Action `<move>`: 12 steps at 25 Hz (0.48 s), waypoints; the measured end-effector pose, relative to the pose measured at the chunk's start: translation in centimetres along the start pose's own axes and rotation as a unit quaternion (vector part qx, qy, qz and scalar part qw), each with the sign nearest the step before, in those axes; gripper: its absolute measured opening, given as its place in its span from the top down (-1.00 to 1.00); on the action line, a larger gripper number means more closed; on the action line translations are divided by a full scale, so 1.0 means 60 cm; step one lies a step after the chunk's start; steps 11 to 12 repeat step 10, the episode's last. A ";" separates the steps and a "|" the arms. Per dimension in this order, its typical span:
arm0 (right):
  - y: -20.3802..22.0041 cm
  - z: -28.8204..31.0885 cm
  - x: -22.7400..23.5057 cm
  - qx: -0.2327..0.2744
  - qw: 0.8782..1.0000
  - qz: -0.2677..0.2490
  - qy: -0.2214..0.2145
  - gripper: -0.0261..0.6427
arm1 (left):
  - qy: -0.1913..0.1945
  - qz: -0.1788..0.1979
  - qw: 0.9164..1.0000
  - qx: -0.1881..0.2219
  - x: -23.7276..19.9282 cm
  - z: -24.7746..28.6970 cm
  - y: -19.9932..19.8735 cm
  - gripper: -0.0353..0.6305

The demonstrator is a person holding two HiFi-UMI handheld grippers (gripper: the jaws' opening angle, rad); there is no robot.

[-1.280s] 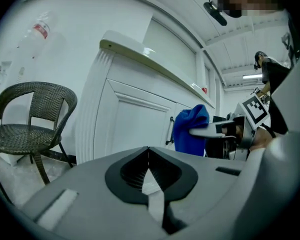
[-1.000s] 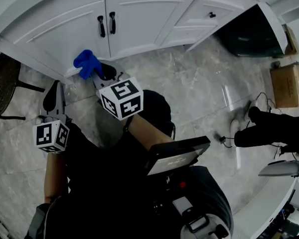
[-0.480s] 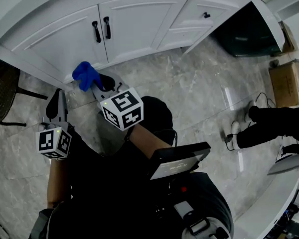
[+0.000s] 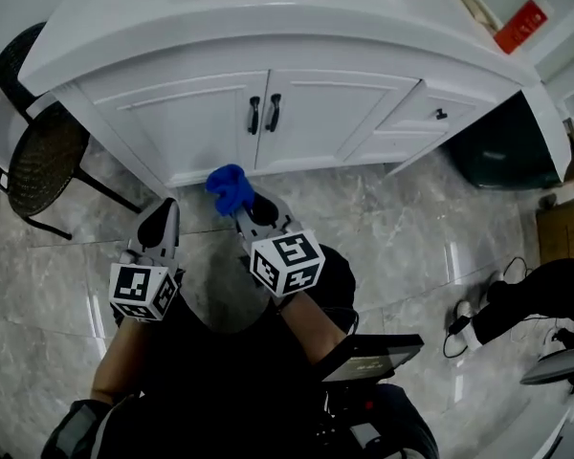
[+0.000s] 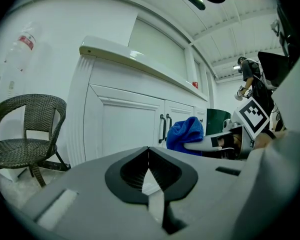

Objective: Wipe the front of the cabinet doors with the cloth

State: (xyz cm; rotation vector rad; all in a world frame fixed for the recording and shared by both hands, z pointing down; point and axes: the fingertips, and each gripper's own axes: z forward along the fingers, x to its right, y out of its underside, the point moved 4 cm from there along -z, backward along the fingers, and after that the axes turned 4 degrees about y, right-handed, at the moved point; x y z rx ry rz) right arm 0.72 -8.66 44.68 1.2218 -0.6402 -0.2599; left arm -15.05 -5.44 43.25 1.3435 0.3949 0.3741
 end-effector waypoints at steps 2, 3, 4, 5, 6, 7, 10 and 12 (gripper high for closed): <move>0.000 0.003 0.001 0.002 1.000 0.003 -0.001 0.78 | -0.003 0.001 1.000 -0.001 -0.004 0.000 0.002 0.88; 0.001 0.004 0.002 0.002 1.000 0.005 -0.002 0.78 | -0.004 -0.001 1.000 -0.002 -0.006 0.000 0.004 0.88; 0.001 0.005 0.003 0.003 1.000 0.007 -0.002 0.78 | -0.005 -0.002 1.000 -0.003 -0.007 0.000 0.006 0.88; 0.002 0.006 0.004 0.004 1.000 0.010 -0.002 0.78 | -0.005 -0.004 1.000 -0.003 -0.009 0.000 0.007 0.88; 0.003 0.006 0.004 0.004 1.000 0.012 -0.002 0.78 | -0.006 -0.006 1.000 -0.004 -0.010 0.001 0.008 0.88; 0.003 0.007 0.005 0.005 1.000 0.013 -0.002 0.78 | -0.006 -0.006 1.000 -0.004 -0.010 0.001 0.009 0.88; 0.007 0.009 0.003 0.004 1.000 0.013 -0.003 0.78 | -0.005 -0.009 1.000 -0.004 -0.010 0.000 0.011 0.88; 0.007 0.009 0.003 0.004 1.000 0.013 -0.003 0.78 | -0.005 -0.009 1.000 -0.004 -0.010 0.000 0.011 0.88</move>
